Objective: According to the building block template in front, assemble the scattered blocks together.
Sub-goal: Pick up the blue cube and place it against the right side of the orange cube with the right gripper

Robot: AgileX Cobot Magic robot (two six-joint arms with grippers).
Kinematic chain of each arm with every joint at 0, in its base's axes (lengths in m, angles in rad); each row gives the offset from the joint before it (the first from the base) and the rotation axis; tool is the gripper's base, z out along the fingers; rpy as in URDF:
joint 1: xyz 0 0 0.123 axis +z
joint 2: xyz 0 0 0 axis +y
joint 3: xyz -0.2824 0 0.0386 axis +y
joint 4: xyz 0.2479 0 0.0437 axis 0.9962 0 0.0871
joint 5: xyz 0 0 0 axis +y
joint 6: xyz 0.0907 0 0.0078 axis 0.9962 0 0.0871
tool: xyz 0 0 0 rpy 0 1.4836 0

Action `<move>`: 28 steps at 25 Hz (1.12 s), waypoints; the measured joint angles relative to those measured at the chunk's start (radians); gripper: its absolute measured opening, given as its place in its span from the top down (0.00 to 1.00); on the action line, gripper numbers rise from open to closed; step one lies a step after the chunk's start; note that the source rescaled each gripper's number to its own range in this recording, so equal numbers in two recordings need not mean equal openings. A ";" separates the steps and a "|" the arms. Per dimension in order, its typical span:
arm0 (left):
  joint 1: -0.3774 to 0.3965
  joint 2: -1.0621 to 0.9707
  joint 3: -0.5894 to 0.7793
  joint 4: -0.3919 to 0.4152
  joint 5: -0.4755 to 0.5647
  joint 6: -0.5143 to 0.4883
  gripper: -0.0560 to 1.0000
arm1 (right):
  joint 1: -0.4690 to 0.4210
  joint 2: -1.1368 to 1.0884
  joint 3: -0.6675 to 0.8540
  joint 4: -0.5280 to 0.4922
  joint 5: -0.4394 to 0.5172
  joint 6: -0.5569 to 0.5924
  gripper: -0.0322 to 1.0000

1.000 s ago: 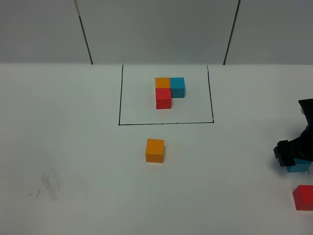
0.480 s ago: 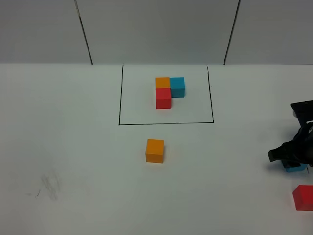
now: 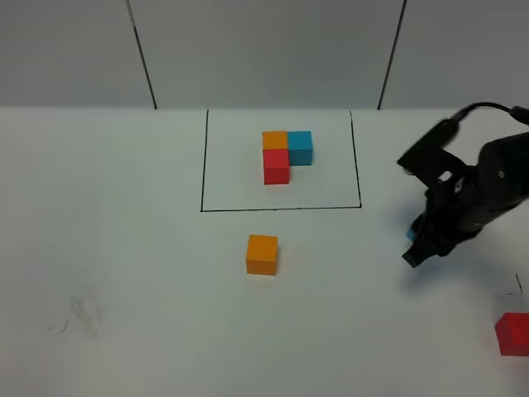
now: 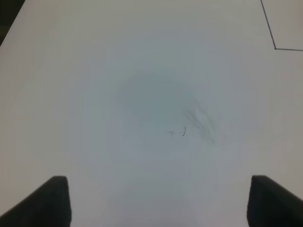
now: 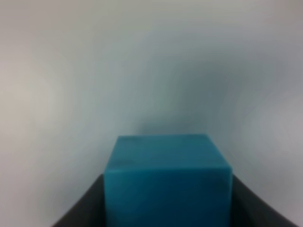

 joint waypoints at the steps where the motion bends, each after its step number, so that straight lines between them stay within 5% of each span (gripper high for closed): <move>1: 0.000 0.000 0.000 0.000 0.000 0.000 0.33 | 0.029 0.008 -0.030 0.013 0.021 -0.056 0.97; 4: 0.000 0.000 0.000 0.000 0.000 0.000 0.33 | 0.097 0.047 -0.121 0.042 0.116 -0.204 0.97; 11: 0.000 0.000 0.000 0.000 0.000 0.000 0.33 | 0.212 0.193 -0.336 0.048 0.309 -0.275 0.97; 28: 0.000 0.000 0.000 0.000 0.000 0.000 0.33 | 0.335 0.350 -0.566 0.046 0.415 -0.355 0.97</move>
